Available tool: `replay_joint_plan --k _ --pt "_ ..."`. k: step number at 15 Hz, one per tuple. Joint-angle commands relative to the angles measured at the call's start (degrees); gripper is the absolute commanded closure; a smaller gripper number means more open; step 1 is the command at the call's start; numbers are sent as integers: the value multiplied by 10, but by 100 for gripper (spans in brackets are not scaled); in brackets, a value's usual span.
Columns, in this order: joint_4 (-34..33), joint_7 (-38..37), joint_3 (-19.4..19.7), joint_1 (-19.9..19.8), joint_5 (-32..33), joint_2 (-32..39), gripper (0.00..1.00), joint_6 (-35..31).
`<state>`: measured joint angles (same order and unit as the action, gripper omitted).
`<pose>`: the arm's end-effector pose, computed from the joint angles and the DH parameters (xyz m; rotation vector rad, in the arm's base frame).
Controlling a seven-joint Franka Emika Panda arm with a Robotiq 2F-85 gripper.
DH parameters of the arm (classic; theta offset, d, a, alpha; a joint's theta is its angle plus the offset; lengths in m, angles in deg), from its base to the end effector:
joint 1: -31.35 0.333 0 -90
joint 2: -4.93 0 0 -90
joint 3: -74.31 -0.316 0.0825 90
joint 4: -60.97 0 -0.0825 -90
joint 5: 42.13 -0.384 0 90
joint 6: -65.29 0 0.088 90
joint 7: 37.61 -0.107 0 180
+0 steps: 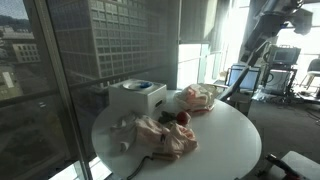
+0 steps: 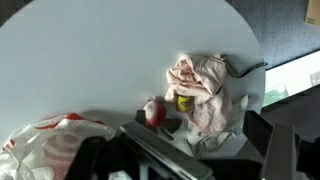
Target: Pick up all the items on the table and put them into the plastic
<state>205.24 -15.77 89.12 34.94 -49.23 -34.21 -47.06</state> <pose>0.3542 -0.0704 0.5081 -2.8753 -0.2762 -0.2535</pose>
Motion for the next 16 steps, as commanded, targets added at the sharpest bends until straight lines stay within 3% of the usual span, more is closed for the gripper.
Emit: replay_joint_plan --k 1,7,9,11,12,16 --pt "-43 -12 -37 19 -23 137 0 -120" --pt "-121 -9 -73 18 -31 324 0 -235" --pt "-150 8 -76 13 -49 371 0 -245" --pt "-171 30 -81 4 -94 388 0 -215" --pt "-134 3 -92 -2 -60 366 0 -237" --pt "-156 16 -96 -13 -77 405 0 -240"
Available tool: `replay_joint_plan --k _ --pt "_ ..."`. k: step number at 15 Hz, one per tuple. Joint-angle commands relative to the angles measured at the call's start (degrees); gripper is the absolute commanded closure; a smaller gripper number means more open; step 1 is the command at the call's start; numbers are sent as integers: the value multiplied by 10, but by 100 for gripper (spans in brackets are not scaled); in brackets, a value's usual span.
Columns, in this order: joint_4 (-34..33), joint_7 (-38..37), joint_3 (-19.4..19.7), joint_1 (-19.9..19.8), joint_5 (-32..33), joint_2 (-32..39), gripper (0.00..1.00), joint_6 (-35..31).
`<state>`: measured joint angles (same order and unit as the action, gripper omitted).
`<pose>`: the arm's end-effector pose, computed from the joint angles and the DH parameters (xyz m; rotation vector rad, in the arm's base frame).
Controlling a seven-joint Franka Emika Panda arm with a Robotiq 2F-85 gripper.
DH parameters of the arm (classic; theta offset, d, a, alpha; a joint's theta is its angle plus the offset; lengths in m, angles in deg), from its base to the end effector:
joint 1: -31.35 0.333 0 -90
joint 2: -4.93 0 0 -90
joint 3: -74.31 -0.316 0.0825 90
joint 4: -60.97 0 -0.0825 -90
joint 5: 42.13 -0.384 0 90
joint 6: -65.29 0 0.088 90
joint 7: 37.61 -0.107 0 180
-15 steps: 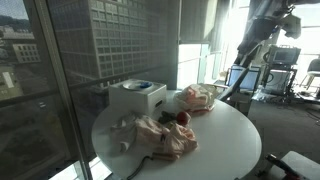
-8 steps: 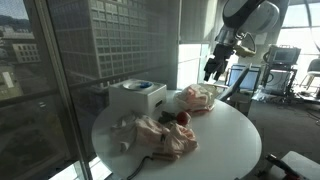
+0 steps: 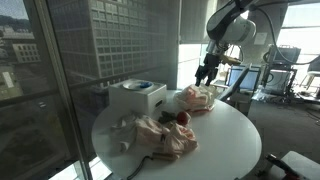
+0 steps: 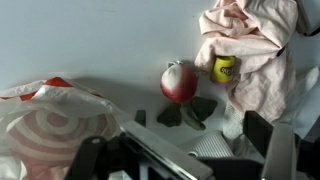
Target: Pick up all the items on the table and put them into the plastic
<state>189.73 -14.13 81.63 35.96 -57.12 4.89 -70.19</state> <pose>0.5333 -0.0221 0.3777 -2.9571 -0.2762 -0.2357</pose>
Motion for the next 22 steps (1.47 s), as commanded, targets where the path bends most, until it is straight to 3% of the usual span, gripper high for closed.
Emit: replay_joint_plan --k 1,8,14,22 --pt "0 -2 -24 -27 2 26 0 -25" --pt "-84 -9 -64 -54 -14 157 0 -101" --pt "-171 -29 -100 -84 -3 258 0 -105" --pt "-168 -21 -141 -92 18 299 0 -106"
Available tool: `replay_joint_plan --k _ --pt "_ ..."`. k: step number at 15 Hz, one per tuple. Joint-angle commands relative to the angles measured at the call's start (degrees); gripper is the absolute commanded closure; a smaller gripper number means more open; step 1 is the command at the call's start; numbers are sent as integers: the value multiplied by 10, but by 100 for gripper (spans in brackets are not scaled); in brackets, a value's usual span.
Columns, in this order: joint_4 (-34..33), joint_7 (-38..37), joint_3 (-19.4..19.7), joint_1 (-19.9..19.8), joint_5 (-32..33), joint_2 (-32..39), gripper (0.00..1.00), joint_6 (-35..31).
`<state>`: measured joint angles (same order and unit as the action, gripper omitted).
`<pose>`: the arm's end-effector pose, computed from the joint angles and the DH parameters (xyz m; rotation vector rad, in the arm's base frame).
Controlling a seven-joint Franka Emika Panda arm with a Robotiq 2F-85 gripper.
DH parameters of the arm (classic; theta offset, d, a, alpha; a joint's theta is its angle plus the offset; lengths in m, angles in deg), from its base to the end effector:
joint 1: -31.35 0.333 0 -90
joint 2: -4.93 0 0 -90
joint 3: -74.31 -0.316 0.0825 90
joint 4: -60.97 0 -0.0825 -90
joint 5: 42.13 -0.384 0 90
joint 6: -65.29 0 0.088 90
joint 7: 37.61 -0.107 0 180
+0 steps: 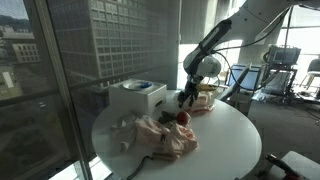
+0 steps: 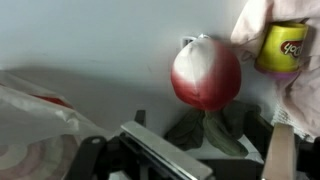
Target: Pick up all the items on the table and put them into the plastic
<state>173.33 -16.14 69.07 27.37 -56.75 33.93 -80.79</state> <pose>0.6259 0.0082 0.2224 -2.9479 -0.2615 -0.1679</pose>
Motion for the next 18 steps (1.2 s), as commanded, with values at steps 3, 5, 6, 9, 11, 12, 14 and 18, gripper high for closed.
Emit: replay_joint_plan --k 3,5,6,9,11,12,14,18 --pt "8 -10 -9 9 50 15 0 -3" --pt "13 -17 -2 20 85 21 0 -1" --pt "12 -22 2 27 105 26 0 -1" --pt "7 -28 -1 33 137 35 25 -4" --pt "9 -31 -5 34 146 33 34 0" --pt "12 -31 -7 35 148 30 44 1" --pt "16 -33 -11 32 141 22 57 9" --pt "22 -28 -21 15 118 9 87 26"
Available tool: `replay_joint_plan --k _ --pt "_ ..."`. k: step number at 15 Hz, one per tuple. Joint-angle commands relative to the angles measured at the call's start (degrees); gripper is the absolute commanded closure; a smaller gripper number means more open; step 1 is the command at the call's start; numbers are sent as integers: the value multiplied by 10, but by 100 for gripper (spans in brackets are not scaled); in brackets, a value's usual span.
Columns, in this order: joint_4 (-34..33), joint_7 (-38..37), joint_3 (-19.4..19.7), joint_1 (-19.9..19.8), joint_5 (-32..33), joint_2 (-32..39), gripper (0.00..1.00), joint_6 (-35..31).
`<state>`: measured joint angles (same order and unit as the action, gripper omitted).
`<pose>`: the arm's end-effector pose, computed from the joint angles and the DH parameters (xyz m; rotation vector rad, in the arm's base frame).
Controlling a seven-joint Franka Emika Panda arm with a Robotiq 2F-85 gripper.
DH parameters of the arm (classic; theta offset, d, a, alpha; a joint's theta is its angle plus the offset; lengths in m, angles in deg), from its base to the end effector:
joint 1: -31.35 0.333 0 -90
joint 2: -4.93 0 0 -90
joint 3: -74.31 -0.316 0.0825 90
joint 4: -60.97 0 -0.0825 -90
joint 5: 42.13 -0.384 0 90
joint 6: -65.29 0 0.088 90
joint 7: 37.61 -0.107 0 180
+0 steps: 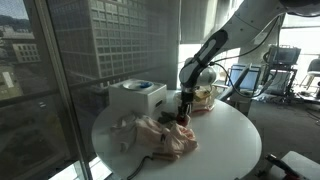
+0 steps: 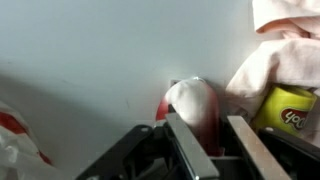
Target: Pick up all the items on the table and put them into the plastic
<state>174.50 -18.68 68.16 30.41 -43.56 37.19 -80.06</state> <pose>0.6078 0.0539 0.1792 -3.0136 -0.5865 -0.0054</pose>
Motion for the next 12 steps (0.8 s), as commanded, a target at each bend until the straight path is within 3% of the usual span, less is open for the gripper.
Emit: replay_joint_plan --k 1,2,3,5,7,12 --pt "12 -7 -8 -16 -13 -32 93 21" --pt "15 -10 -4 -17 -11 -43 98 21" --pt "19 -13 -1 -20 -10 -60 94 18" --pt "28 -24 3 -32 -22 -105 97 10" --pt "31 -48 17 -39 -29 -146 94 -1" --pt "29 -131 81 -43 1 -216 94 40"
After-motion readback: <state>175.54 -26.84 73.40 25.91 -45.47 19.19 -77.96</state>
